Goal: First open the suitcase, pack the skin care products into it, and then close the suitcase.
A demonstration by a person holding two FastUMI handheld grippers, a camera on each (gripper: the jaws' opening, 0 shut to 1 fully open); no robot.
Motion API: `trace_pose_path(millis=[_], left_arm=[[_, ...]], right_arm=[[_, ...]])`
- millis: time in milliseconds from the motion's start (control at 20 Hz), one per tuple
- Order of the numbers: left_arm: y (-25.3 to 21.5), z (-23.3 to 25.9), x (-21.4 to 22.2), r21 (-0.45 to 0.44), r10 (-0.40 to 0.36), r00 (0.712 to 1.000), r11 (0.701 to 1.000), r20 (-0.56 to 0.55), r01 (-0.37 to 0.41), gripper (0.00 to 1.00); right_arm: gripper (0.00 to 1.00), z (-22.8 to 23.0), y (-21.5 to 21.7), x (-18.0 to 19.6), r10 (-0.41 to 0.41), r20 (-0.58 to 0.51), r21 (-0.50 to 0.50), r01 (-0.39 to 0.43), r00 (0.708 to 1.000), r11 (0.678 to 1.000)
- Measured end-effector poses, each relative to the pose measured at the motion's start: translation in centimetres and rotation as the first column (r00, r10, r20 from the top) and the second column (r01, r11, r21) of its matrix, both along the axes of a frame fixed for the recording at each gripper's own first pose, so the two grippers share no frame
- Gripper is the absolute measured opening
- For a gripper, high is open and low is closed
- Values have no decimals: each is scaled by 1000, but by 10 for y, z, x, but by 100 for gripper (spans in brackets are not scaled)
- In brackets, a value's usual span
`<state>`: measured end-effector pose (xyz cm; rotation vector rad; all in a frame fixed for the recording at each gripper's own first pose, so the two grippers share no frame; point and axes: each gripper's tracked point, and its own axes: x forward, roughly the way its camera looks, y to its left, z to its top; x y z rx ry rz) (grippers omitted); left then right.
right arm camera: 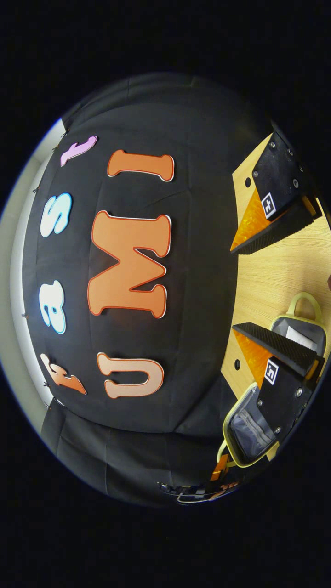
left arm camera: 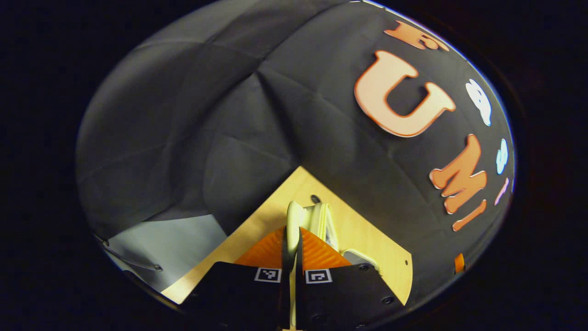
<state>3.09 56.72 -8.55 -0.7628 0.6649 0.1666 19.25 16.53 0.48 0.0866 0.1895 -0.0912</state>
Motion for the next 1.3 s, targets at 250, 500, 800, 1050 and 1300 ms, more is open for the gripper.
trace_pose_path(millis=[250, 500, 800, 1050, 1300], left_arm=[[-52, 63, 13, 3, -91, 989, 996, 116, 91, 5], [-111, 108, 20, -2, -180, 963, 983, 198, 184, 5], [-190, 142, 31, -10, -263, 935, 962, 239, 273, 5], [-258, 147, 33, -7, -335, 910, 938, 244, 347, 5], [-330, 141, 33, 5, -409, 885, 908, 224, 419, 5]], right_arm=[[95, 0, 1, -1, 13, 8, 1, -13, 1000, 1000], [95, -3, -6, -4, 19, 4, 0, -19, 1000, 1000], [95, -3, -18, -6, 36, 6, 22, -36, 999, 999], [95, -1, -34, -5, 61, 20, 18, -61, 998, 998], [95, -9, -61, -9, 67, 12, 4, -67, 998, 998]])
